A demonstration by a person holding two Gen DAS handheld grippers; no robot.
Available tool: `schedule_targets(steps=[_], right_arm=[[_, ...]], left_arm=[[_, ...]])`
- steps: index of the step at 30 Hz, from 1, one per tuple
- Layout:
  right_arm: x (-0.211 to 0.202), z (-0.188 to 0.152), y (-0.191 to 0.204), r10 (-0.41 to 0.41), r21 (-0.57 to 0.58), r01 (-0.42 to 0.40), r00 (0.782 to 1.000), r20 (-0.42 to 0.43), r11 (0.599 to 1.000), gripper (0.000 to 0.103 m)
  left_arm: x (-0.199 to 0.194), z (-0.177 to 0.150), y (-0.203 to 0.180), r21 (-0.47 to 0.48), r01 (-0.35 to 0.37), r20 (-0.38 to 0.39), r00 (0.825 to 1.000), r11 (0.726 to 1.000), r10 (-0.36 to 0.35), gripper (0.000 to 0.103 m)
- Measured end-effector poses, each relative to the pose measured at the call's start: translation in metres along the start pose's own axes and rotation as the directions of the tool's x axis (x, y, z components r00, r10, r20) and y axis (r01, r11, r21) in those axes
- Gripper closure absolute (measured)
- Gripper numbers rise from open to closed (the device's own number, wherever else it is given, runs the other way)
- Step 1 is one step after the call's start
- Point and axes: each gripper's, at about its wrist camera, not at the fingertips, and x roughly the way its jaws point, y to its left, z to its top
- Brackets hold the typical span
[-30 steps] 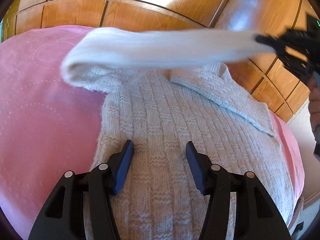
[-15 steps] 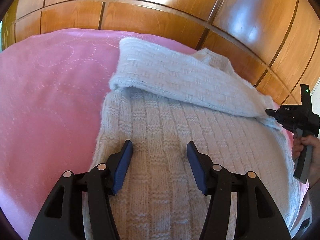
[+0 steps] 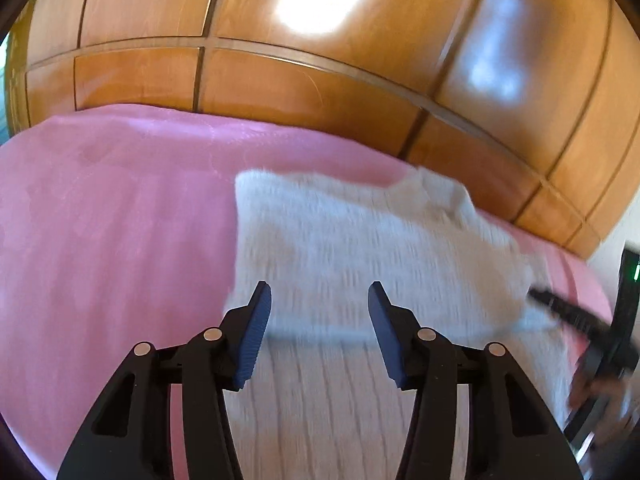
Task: Fold small clothes
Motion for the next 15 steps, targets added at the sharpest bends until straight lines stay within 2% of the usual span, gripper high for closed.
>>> schedule_targets(steps=[3, 6, 9, 10, 12, 15], right_arm=[[0.025, -0.002, -0.008, -0.08, -0.006, 0.08, 0.996, -0.035, 0.997, 0.041], [0.031, -0.008, -0.024, -0.06, 0.034, 0.061, 0.998, -0.014, 0.998, 0.039], [0.027, -0.013, -0.022, -0.071, 0.024, 0.071, 0.997, 0.011, 0.997, 0.038], [0.027, -0.015, -0.022, -0.072, 0.02, 0.071, 0.997, 0.013, 0.997, 0.037], [0.028, -0.016, -0.02, -0.076, 0.017, 0.076, 0.997, 0.014, 0.997, 0.036], [0.03, -0.017, -0.02, -0.084, 0.012, 0.084, 0.996, 0.017, 0.996, 0.034]], left_arm=[[0.023, 0.022, -0.005, 0.004, 0.011, -0.014, 1.0, 1.0, -0.011, 0.053], [0.055, 0.035, -0.011, 0.039, 0.005, -0.059, 0.998, 0.999, -0.002, 0.053], [0.102, 0.036, -0.01, 0.055, -0.044, -0.141, 0.989, 0.997, 0.052, 0.053], [0.115, 0.034, -0.007, 0.062, -0.063, -0.136, 0.988, 0.996, 0.071, 0.053], [0.118, 0.032, -0.009, 0.074, -0.083, -0.1, 0.991, 0.994, 0.09, 0.052], [0.116, 0.031, -0.012, 0.088, -0.1, -0.097, 0.989, 0.991, 0.109, 0.052]])
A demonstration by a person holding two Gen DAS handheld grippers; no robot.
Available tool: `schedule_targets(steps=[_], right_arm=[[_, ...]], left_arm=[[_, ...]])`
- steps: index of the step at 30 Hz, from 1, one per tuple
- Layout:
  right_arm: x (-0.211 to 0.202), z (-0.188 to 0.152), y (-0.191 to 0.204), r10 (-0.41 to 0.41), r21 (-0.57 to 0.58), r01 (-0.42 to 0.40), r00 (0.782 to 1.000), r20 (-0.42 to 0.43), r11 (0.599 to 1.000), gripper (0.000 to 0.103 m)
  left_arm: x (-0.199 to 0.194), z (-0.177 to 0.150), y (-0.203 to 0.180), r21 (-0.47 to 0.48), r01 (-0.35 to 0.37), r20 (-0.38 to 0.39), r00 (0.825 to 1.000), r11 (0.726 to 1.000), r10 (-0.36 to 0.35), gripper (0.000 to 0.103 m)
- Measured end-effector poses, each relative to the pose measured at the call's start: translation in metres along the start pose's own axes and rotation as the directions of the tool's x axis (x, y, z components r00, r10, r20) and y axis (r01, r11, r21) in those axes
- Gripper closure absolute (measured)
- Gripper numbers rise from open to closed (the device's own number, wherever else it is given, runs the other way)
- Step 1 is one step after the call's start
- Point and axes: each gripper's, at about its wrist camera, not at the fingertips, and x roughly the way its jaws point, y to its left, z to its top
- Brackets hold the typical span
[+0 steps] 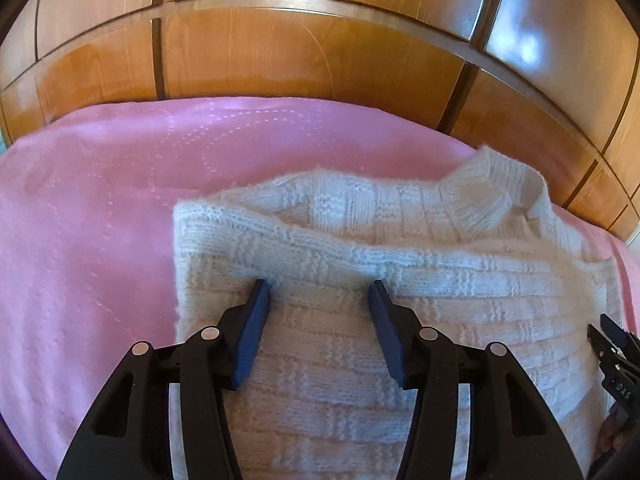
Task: Fold small clothes
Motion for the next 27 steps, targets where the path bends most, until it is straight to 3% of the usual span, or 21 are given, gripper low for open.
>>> schedule_targets(steps=[4, 7, 12, 21, 27], right_arm=[[0.001, 0.002, 0.001, 0.003, 0.006, -0.003, 1.0, 0.002, 1.0, 0.033], [0.002, 0.003, 0.003, 0.001, 0.005, -0.001, 1.0, 0.002, 1.0, 0.033], [0.003, 0.002, 0.003, -0.002, 0.001, 0.002, 1.0, 0.004, 1.0, 0.033], [0.001, 0.001, 0.002, -0.008, 0.0, 0.008, 1.0, 0.005, 1.0, 0.032], [0.001, 0.001, 0.002, -0.008, -0.001, 0.008, 1.0, 0.005, 1.0, 0.032]], left_arm=[[-0.034, -0.004, -0.011, 0.006, -0.046, 0.005, 0.999, 0.999, 0.046, 0.052], [-0.068, -0.022, -0.028, 0.074, -0.042, 0.068, 0.997, 0.996, 0.037, 0.044], [-0.098, -0.046, -0.048, 0.125, -0.036, 0.123, 0.992, 0.991, 0.021, 0.043], [-0.105, -0.057, -0.058, 0.147, -0.025, 0.134, 0.991, 0.989, 0.005, 0.043], [-0.098, -0.06, -0.053, 0.154, -0.053, 0.13, 0.991, 0.987, 0.033, 0.043]])
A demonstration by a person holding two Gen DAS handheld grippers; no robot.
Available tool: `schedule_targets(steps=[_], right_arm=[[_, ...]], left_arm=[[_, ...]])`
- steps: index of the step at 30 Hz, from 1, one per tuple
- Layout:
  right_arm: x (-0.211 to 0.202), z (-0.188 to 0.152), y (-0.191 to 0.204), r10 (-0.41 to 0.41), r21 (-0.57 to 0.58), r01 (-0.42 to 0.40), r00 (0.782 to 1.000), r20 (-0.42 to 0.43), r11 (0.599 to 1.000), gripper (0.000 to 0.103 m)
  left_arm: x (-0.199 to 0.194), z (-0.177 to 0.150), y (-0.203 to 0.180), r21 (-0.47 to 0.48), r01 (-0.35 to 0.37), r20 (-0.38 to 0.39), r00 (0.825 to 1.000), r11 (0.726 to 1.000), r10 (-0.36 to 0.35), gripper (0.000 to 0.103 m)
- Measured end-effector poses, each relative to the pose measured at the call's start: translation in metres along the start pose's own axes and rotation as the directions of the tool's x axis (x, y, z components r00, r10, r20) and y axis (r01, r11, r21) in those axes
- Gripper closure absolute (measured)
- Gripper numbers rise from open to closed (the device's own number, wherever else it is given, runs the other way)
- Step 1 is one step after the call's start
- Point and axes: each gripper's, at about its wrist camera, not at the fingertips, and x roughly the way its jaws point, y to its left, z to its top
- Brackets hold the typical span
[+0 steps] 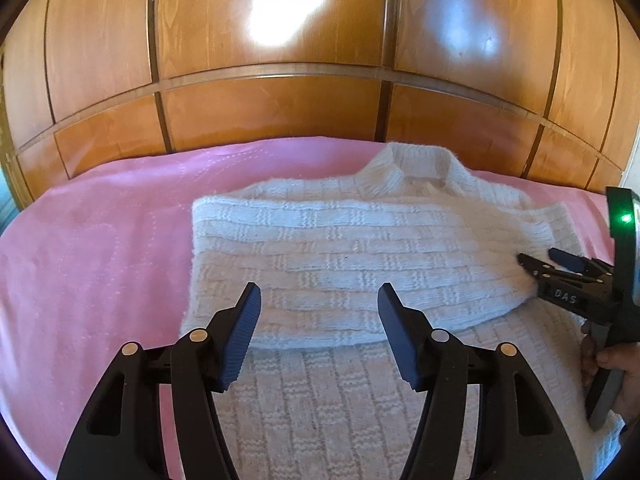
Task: Fold small clothes
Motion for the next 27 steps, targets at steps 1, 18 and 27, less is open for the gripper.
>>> schedule_targets(steps=[1, 18, 27], right_arm=[[0.0, 0.0, 0.0, 0.001, 0.001, -0.001, 1.0, 0.0, 1.0, 0.032], [0.001, 0.001, -0.003, 0.008, 0.01, -0.008, 1.0, 0.0, 1.0, 0.031], [0.001, 0.001, -0.003, 0.008, 0.011, -0.008, 1.0, 0.0, 1.0, 0.031]], left_arm=[[0.004, -0.001, 0.002, 0.0, -0.011, -0.008, 1.0, 1.0, 0.011, 0.043], [-0.015, -0.014, 0.013, -0.064, -0.079, -0.003, 0.997, 0.995, 0.079, 0.038], [-0.06, -0.028, 0.005, -0.038, -0.089, 0.029, 0.996, 0.995, 0.09, 0.032]])
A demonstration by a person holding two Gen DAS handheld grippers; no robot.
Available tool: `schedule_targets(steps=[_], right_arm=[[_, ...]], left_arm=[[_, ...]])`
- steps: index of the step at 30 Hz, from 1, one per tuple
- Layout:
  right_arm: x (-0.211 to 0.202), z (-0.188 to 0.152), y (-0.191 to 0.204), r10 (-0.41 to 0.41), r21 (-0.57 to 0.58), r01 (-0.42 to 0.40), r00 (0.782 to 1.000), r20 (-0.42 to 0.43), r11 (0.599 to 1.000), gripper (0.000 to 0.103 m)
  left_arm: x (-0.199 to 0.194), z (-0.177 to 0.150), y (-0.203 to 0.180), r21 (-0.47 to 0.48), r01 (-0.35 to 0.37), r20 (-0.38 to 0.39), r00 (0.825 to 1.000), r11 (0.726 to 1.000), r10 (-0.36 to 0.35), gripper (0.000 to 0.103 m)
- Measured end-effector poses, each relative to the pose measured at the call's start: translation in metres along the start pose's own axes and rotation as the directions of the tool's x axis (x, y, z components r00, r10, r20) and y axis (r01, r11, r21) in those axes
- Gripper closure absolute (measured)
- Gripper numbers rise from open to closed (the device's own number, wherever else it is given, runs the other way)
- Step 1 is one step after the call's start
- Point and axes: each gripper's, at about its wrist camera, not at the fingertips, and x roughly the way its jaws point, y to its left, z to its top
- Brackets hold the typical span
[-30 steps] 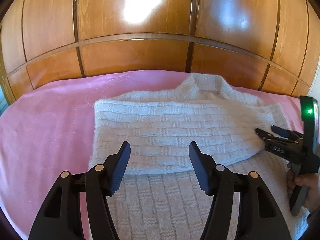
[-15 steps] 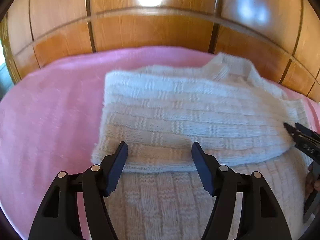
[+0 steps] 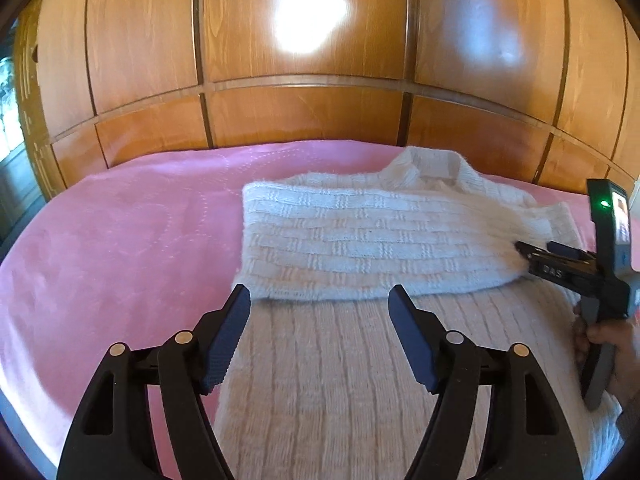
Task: Fold small clothes
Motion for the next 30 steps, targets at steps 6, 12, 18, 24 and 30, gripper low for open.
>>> schedule_targets(steps=[6, 12, 18, 24, 30], right_arm=[[-0.001, 0.001, 0.0, -0.01, -0.011, 0.01, 1.0, -0.001, 1.0, 0.03], [0.0, 0.002, 0.001, -0.019, -0.018, 0.019, 1.0, -0.003, 1.0, 0.029], [0.003, 0.004, -0.001, -0.089, 0.021, 0.09, 0.995, -0.047, 0.996, 0.002], [-0.009, 0.003, -0.01, -0.044, 0.067, 0.048, 0.998, -0.052, 0.997, 0.002], [-0.041, -0.008, -0.019, 0.001, 0.103, 0.004, 0.999, -0.048, 0.995, 0.002]], left_arm=[[-0.021, -0.011, 0.001, 0.02, -0.003, 0.002, 1.0, 1.0, 0.003, 0.032], [-0.037, -0.02, 0.006, 0.016, -0.005, -0.001, 1.0, 1.0, 0.005, 0.032], [-0.051, -0.027, 0.011, 0.02, -0.01, 0.007, 1.0, 1.0, 0.01, 0.032], [-0.064, -0.035, 0.018, 0.017, -0.028, 0.013, 1.0, 0.999, 0.028, 0.032], [-0.075, -0.043, 0.027, 0.021, -0.049, 0.011, 0.999, 0.999, 0.049, 0.032]])
